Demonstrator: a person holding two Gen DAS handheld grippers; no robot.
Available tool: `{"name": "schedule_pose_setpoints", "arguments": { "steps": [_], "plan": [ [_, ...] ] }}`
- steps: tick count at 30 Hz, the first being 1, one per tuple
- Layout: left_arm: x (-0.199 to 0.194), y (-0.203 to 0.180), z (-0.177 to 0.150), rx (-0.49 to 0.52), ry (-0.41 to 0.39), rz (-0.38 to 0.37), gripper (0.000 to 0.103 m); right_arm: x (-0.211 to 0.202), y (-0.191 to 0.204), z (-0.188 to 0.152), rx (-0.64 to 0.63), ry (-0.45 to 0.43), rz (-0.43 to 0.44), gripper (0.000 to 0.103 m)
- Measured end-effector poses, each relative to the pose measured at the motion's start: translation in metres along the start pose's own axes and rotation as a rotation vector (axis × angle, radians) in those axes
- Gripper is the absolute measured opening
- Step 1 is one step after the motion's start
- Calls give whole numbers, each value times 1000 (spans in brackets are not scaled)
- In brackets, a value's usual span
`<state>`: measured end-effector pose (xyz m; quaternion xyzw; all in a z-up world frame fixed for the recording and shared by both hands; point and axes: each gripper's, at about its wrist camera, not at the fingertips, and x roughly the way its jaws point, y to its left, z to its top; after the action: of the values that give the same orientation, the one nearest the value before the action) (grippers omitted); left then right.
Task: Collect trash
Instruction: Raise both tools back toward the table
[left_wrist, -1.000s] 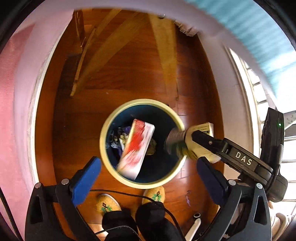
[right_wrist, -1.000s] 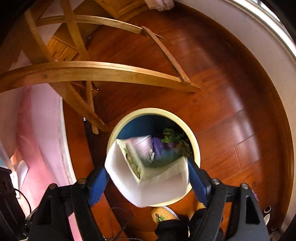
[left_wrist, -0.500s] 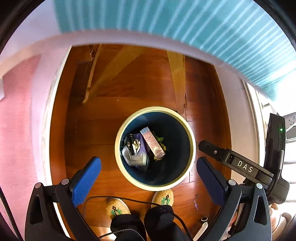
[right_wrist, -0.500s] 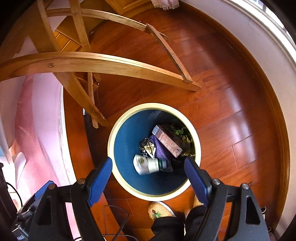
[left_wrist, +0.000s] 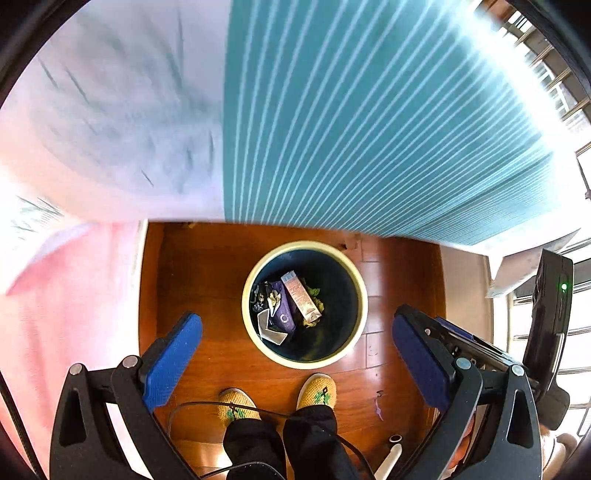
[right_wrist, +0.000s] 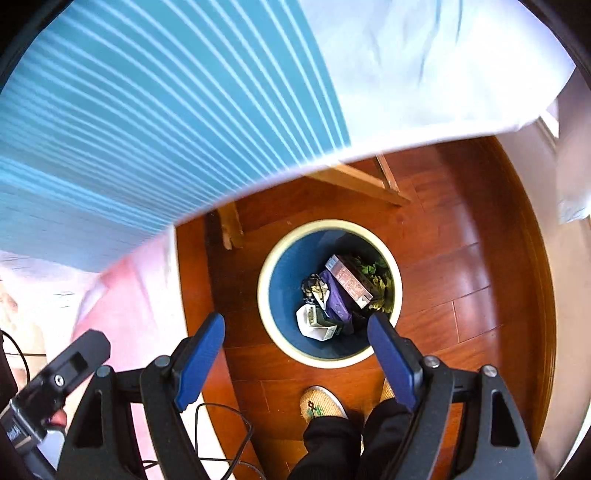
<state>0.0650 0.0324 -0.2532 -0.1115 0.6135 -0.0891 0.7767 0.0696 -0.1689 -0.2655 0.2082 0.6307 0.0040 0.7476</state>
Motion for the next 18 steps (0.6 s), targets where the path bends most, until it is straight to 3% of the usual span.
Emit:
{"name": "schedule_pose_setpoints", "arguments": {
  "steps": [7, 18],
  "plan": [
    [-87, -16, 24, 45, -68, -9, 102, -87, 27, 4, -17, -66, 20, 81],
    [-222, -34, 60, 141, -205, -56, 102, -218, 81, 7, -76, -239, 17, 81]
  ]
}}
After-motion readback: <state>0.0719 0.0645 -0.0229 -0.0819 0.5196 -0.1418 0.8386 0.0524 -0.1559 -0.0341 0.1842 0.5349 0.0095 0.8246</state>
